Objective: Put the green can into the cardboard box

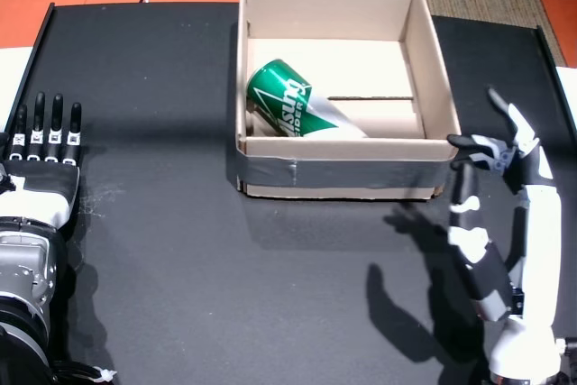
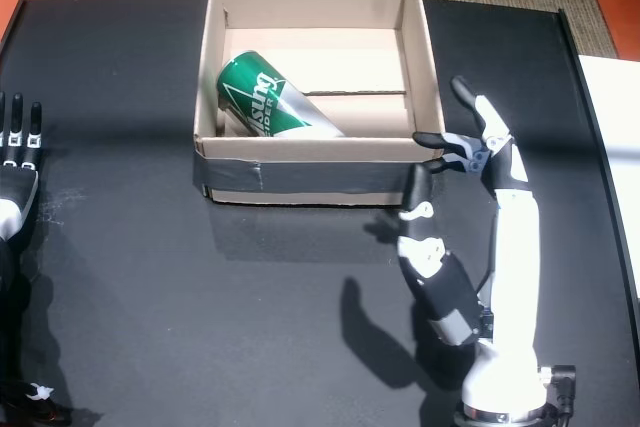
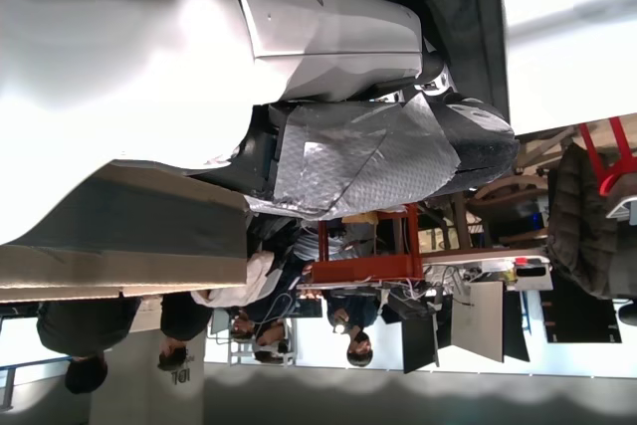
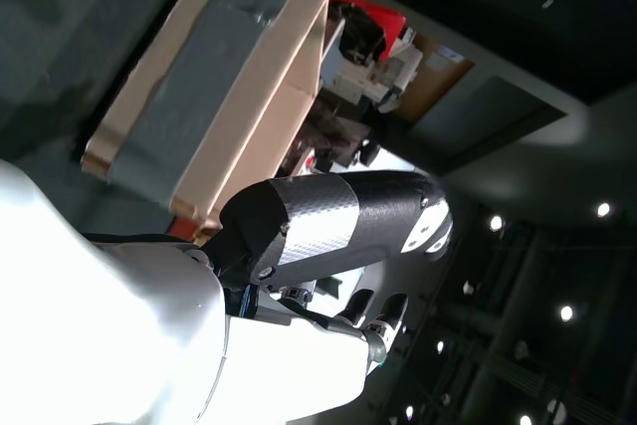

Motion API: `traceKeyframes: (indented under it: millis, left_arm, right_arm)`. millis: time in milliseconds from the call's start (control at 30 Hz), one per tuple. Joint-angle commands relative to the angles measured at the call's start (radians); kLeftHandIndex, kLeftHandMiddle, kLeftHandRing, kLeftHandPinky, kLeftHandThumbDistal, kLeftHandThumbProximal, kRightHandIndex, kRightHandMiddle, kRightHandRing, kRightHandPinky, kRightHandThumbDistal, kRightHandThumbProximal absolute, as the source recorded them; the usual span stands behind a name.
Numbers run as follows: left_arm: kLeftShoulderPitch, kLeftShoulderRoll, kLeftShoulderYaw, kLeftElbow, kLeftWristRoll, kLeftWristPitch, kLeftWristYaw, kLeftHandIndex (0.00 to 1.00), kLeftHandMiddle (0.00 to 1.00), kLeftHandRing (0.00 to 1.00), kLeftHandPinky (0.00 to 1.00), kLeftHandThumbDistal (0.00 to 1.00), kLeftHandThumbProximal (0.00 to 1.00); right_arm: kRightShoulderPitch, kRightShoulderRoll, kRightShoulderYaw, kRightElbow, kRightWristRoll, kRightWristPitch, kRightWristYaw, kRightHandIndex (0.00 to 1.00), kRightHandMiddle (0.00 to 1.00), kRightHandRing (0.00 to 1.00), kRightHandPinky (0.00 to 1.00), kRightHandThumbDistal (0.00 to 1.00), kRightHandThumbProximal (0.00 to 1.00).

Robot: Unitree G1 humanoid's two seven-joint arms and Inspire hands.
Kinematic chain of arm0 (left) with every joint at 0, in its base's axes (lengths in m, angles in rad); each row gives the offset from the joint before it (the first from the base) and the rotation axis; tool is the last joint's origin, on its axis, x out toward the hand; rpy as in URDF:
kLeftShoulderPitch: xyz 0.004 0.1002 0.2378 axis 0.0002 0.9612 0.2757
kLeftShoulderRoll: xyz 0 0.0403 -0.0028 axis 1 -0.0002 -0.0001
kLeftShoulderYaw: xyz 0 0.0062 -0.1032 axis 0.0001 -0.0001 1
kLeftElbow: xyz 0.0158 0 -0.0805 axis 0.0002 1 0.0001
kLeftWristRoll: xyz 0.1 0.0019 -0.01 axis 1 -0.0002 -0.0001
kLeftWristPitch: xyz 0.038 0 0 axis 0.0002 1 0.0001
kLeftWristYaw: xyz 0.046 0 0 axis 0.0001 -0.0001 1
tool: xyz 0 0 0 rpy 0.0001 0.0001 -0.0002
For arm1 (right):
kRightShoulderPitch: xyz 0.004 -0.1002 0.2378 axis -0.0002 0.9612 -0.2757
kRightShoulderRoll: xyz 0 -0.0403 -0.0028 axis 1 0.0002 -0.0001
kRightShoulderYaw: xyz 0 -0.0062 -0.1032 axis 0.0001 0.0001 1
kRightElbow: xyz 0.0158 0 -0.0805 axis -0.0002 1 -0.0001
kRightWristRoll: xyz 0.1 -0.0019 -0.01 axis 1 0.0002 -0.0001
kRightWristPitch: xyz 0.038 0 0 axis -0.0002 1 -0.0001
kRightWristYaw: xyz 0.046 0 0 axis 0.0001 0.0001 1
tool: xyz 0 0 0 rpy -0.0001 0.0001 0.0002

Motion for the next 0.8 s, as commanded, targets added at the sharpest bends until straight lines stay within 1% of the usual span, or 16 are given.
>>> traceKeyframes:
  millis: [0,133,200,267,300,333,367,400,467,500,533,567,600,667,700,767]
  left_arm:
    - [0.006,0.009,-0.003,0.007,0.002,0.006,0.008,0.58,0.61,0.71,0.88,0.00,1.00]
    - [0.005,0.010,-0.004,0.007,0.004,0.007,0.009,0.61,0.68,0.79,0.91,0.00,1.00]
    - [0.005,0.011,-0.008,0.006,0.007,0.008,0.007,0.65,0.71,0.81,0.94,0.00,1.00]
    - [0.005,0.010,-0.008,0.006,0.007,0.008,0.012,0.63,0.70,0.80,0.93,0.00,1.00]
    - [0.006,0.009,-0.009,0.006,0.007,0.005,0.009,0.64,0.70,0.80,0.93,0.00,1.00]
    - [0.007,0.008,-0.010,0.005,0.008,0.004,0.007,0.64,0.70,0.80,0.93,0.00,1.00]
    - [0.008,0.008,-0.011,0.005,0.008,0.004,0.005,0.64,0.69,0.80,0.92,0.00,1.00]
    - [0.008,0.007,-0.013,0.005,0.010,0.002,0.007,0.64,0.69,0.79,0.92,0.00,1.00]
    - [0.008,0.007,-0.015,0.004,0.010,0.001,0.007,0.66,0.71,0.81,0.94,0.00,1.00]
    - [0.008,0.007,-0.015,0.004,0.009,0.001,0.009,0.70,0.74,0.83,0.96,0.00,1.00]
    - [0.008,0.008,-0.014,0.004,0.008,0.001,0.008,0.73,0.77,0.85,0.97,0.00,1.00]
    - [0.008,0.008,-0.015,0.004,0.008,0.001,0.006,0.75,0.78,0.87,0.98,0.00,1.00]
    - [0.008,0.008,-0.016,0.003,0.009,-0.002,0.009,0.76,0.79,0.87,0.98,0.00,1.00]
    - [0.009,0.009,-0.017,0.003,0.008,-0.005,0.013,0.79,0.81,0.88,0.98,0.00,1.00]
    - [0.010,0.010,-0.015,0.002,0.005,-0.006,0.011,0.81,0.83,0.90,0.99,0.00,1.00]
    - [0.014,0.013,-0.013,0.002,0.001,-0.006,0.002,0.83,0.84,0.91,0.99,0.00,1.00]
  right_arm:
    - [0.015,-0.010,0.019,-0.017,0.024,-0.004,-0.020,0.44,0.60,0.80,0.92,0.55,0.72]
    - [0.027,-0.037,0.058,-0.063,-0.022,0.056,-0.098,0.41,0.59,0.81,0.94,0.49,0.79]
    - [0.030,-0.061,0.081,-0.069,-0.025,0.064,-0.106,0.41,0.59,0.80,0.93,0.52,0.79]
    - [0.008,-0.104,0.128,0.016,0.106,-0.071,0.034,0.45,0.65,0.83,0.95,0.53,0.71]
    - [0.004,-0.136,0.144,0.046,0.171,-0.137,0.091,0.43,0.62,0.81,0.95,0.58,0.74]
    - [0.012,-0.171,0.148,0.056,0.231,-0.187,0.133,0.43,0.61,0.81,0.95,0.59,0.74]
    - [0.026,-0.200,0.144,0.055,0.285,-0.220,0.161,0.44,0.61,0.80,0.96,0.54,0.69]
    - [0.045,-0.225,0.131,0.045,0.353,-0.244,0.180,0.46,0.61,0.80,0.95,0.47,0.61]
    - [0.076,-0.247,0.075,0.020,0.471,-0.252,0.212,0.47,0.59,0.76,0.91,0.54,0.59]
    - [0.081,-0.242,0.038,0.012,0.524,-0.247,0.222,0.46,0.57,0.74,0.89,0.60,0.61]
    - [0.082,-0.231,0.005,0.005,0.566,-0.236,0.236,0.45,0.56,0.74,0.87,0.61,0.62]
    - [0.080,-0.218,-0.023,0.003,0.601,-0.228,0.255,0.45,0.56,0.73,0.87,0.55,0.60]
    - [0.074,-0.203,-0.043,0.006,0.634,-0.225,0.277,0.45,0.55,0.71,0.85,0.36,0.47]
    - [0.069,-0.181,-0.089,0.006,0.674,-0.210,0.320,0.45,0.54,0.70,0.84,0.27,0.43]
    - [0.068,-0.174,-0.110,0.010,0.686,-0.206,0.343,0.45,0.54,0.69,0.83,0.26,0.48]
    - [0.069,-0.163,-0.142,0.017,0.712,-0.200,0.390,0.46,0.55,0.70,0.83,0.20,0.49]
